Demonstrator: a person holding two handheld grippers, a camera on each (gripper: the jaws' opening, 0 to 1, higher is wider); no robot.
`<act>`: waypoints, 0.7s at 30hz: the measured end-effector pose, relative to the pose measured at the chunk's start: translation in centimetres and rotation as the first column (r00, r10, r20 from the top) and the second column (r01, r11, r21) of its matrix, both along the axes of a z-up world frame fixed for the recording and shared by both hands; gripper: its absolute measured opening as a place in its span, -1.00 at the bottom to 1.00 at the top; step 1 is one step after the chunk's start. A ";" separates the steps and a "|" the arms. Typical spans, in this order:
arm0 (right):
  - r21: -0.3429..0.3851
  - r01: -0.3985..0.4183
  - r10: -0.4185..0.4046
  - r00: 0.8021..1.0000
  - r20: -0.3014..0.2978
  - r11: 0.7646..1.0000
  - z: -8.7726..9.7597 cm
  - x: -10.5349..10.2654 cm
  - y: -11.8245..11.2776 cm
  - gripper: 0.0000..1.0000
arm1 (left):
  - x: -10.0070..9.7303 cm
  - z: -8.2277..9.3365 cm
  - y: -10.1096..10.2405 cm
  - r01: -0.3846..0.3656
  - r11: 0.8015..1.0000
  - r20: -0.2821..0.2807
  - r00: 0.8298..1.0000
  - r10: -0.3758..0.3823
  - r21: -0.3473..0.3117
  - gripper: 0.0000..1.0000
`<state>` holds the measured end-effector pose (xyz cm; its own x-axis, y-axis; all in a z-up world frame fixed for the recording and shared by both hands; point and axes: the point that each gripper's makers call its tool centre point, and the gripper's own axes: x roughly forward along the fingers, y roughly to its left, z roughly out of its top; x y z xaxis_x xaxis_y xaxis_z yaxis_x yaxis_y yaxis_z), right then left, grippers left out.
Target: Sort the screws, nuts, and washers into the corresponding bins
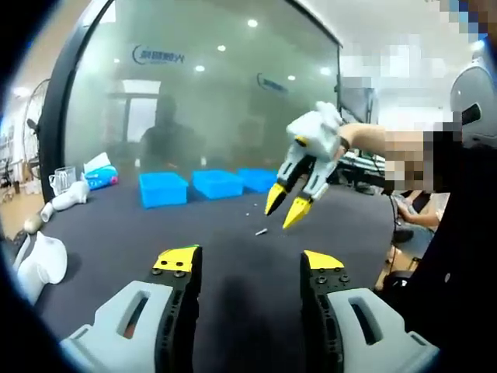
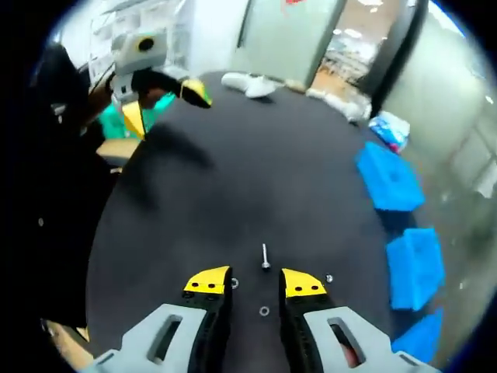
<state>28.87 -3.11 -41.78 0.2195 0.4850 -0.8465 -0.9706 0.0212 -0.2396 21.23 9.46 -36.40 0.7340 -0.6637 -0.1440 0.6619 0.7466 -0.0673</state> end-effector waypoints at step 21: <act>-0.124 -0.016 0.006 0.997 -0.077 0.992 -2.0 2.5 1.5 -0.79 | 0.1 -0.4 0.8 -0.023 1.000 -0.012 1.000 0.023 -0.010 -0.02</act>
<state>31.36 -1.59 -43.75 0.1472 0.3767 -0.9146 -0.9862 -0.0148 -0.1648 21.31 10.29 -36.81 0.7474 -0.6481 -0.1463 0.6435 0.7609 -0.0828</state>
